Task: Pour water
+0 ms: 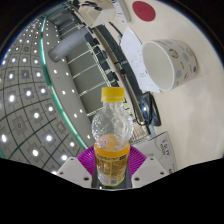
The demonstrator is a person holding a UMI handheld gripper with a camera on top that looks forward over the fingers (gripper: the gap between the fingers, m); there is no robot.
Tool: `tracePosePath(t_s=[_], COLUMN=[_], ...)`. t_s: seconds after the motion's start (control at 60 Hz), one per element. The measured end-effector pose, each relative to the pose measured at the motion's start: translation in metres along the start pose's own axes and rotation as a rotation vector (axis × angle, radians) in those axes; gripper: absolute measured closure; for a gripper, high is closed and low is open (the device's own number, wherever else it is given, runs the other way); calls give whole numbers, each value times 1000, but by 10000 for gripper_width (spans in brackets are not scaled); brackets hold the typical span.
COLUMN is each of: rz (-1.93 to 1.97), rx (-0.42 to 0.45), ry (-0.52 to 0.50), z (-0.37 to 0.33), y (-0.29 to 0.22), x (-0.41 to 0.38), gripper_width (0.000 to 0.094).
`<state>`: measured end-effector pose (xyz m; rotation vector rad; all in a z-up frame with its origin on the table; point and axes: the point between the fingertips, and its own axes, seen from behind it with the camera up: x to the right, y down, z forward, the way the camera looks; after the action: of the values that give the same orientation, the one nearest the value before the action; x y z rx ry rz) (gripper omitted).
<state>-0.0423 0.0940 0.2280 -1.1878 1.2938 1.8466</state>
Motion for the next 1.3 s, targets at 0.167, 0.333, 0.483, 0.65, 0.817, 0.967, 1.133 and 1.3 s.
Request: tracePosePath(t_s=[0.167,0.333,0.483,0.65,0.817,0.967,1.133,1.3], rz=[233,222,51,-403,-999,-1437,-1772,-1928], rx=[31,10,-35,-87,-85,-21,23,2], ry=[-17,10,60,133,191,248,391,552], z=[11,10,-1,-2,-18,-33,-44,-56], y=[-27,-22,-13,-15,-57,-118,-202,-277], x=[22,22,17,-13,-63,-107,-100,-50], gripper_width=[543,543,543,542,540,541,542,543])
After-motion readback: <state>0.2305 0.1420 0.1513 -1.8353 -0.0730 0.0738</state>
